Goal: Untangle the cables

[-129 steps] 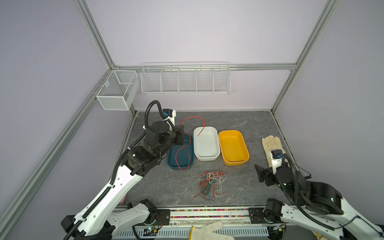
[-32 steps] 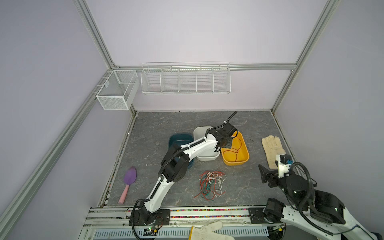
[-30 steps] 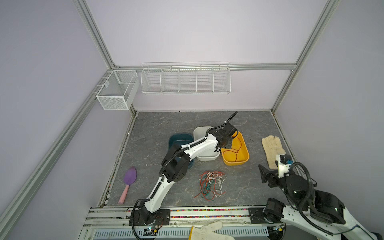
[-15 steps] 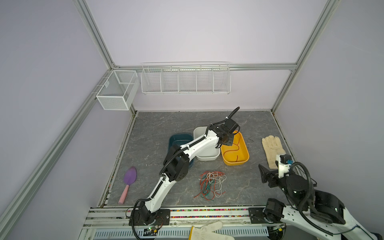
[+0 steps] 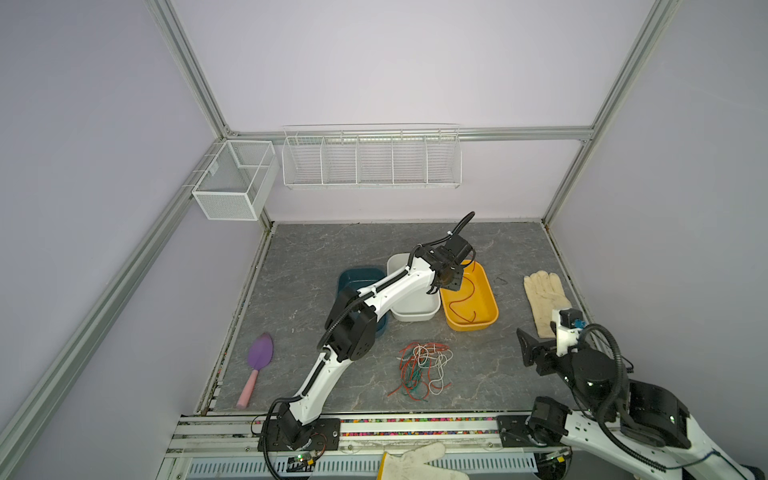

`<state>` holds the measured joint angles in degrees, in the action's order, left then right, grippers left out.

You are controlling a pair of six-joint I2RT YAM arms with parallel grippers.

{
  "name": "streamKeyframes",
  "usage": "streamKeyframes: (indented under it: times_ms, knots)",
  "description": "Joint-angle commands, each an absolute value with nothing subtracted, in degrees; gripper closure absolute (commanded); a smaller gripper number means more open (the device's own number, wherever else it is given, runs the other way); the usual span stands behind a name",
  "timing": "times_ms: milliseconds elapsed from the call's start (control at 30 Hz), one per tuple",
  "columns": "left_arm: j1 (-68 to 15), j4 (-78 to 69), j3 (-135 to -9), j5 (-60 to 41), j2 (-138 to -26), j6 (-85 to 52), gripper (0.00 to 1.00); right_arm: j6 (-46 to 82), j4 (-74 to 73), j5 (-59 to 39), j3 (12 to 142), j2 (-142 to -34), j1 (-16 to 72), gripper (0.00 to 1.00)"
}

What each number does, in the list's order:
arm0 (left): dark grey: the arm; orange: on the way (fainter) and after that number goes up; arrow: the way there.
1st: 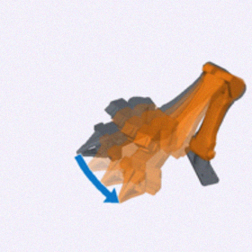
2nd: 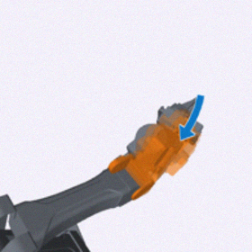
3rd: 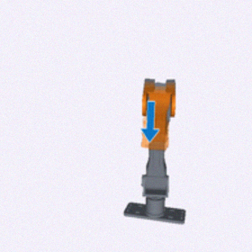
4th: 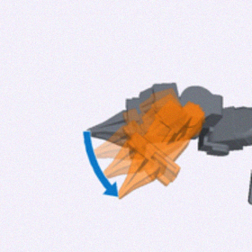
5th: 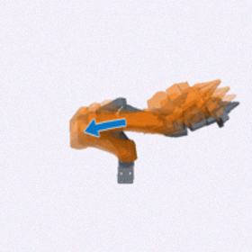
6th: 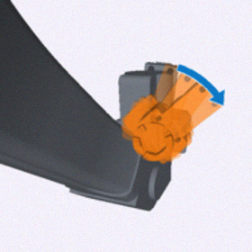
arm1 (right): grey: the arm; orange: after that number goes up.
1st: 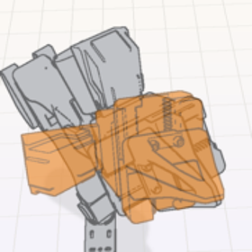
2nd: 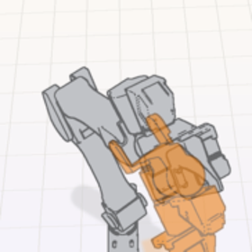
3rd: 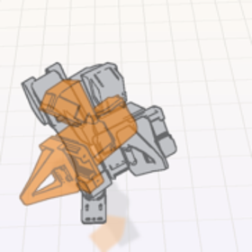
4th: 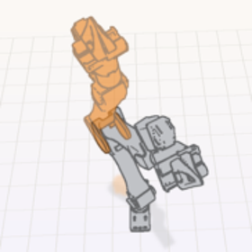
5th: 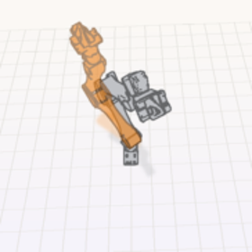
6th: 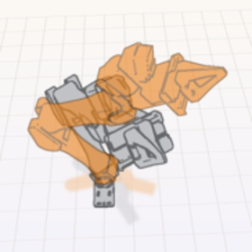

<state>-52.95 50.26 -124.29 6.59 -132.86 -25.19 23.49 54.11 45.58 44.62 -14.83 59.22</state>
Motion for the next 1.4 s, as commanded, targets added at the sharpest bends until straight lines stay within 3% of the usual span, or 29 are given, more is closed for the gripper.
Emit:
streamKeyframes:
  times_ms: [0, 400, 633, 867, 1000, 1200, 1367]
  knots:
    - [-53.0, 51.6, -126.9, 5.3, -134.1, -25.0, 0.53, 22.3, 52.4, 45.8, 43.8, -13.9, 58.7, 0.12]
    - [-49.9, 52.1, -132.0, 2.8, -133.5, -28.4, 0.49, 22.1, 52.1, 45.5, 43.8, -14.5, 58.7, 0.12]
    - [-44.3, 47.3, -121.1, -0.3, -120.7, -26.6, 0.29, 24.3, 56.7, 39.8, 49.8, -25.9, 58.7, 0.12]
    - [-41.4, 50.0, -112.8, 5.8, -108.2, -21.5, 0.09, 26.3, 53.8, 34.5, 54.3, -37.3, 58.7, 0.12]
    - [-41.3, 47.1, -101.2, 14.0, -97.4, -19.2, 0.01, 24.7, 50.7, 28.7, 56.2, -45.1, 58.6, 0.12]
    - [-41.2, 33.6, -76.6, 23.9, -75.2, -20.4, 0.01, 25.0, 46.3, 17.3, 55.9, -53.6, 58.6, 0.12]
    - [-41.1, 28.4, -63.8, 30.5, -63.6, -15.5, 0.01, 26.4, 39.0, 10.0, 51.8, -56.2, 58.6, 0.09]
